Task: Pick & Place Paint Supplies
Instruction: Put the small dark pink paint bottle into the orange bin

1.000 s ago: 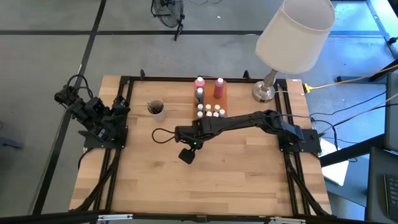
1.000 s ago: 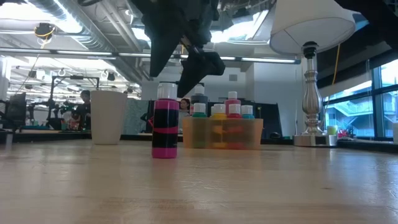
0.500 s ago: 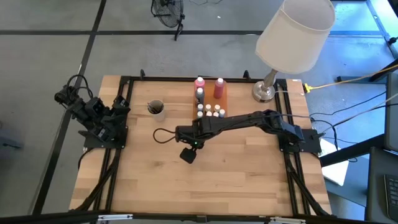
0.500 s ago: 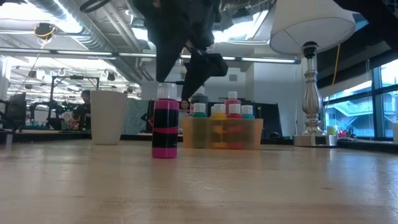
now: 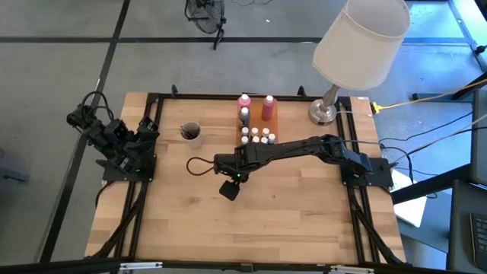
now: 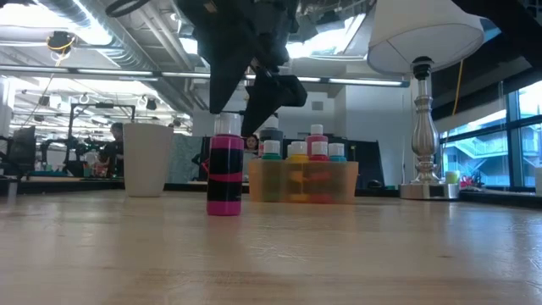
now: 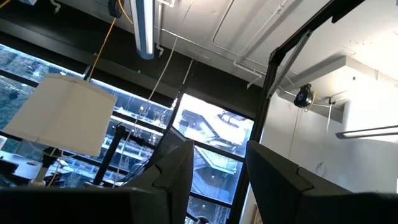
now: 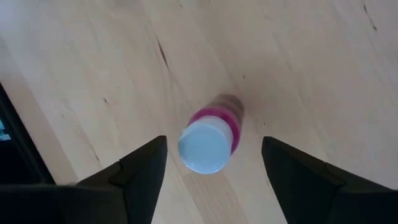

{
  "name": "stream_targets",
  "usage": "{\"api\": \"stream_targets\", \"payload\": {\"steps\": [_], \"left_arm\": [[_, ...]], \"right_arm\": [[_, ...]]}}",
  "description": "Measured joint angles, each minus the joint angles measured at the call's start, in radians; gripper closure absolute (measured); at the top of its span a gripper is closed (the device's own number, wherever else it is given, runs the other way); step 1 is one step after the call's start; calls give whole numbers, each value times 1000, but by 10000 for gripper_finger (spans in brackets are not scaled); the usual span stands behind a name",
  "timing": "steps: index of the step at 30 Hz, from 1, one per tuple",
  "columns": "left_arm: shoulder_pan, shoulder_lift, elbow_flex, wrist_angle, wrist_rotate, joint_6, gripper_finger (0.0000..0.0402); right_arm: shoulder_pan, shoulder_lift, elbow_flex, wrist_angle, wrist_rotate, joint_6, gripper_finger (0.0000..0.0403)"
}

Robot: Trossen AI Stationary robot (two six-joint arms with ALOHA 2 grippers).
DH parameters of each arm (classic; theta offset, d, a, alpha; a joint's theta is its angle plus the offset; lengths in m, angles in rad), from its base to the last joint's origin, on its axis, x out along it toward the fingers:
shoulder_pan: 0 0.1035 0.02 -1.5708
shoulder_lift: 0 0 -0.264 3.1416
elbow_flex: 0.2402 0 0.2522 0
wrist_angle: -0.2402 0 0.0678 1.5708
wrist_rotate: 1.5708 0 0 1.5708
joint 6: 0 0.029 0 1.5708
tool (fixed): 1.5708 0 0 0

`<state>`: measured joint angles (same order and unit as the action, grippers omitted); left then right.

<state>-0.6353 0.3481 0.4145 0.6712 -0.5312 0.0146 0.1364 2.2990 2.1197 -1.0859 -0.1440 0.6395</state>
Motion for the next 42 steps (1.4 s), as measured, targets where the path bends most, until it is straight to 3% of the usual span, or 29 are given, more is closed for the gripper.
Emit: {"api": "stream_targets", "payload": {"steps": [42], "left_arm": [[0,0,0,-27,2,0,258]], "right_arm": [[-16,38,0,4,-55,-19,138]]}}
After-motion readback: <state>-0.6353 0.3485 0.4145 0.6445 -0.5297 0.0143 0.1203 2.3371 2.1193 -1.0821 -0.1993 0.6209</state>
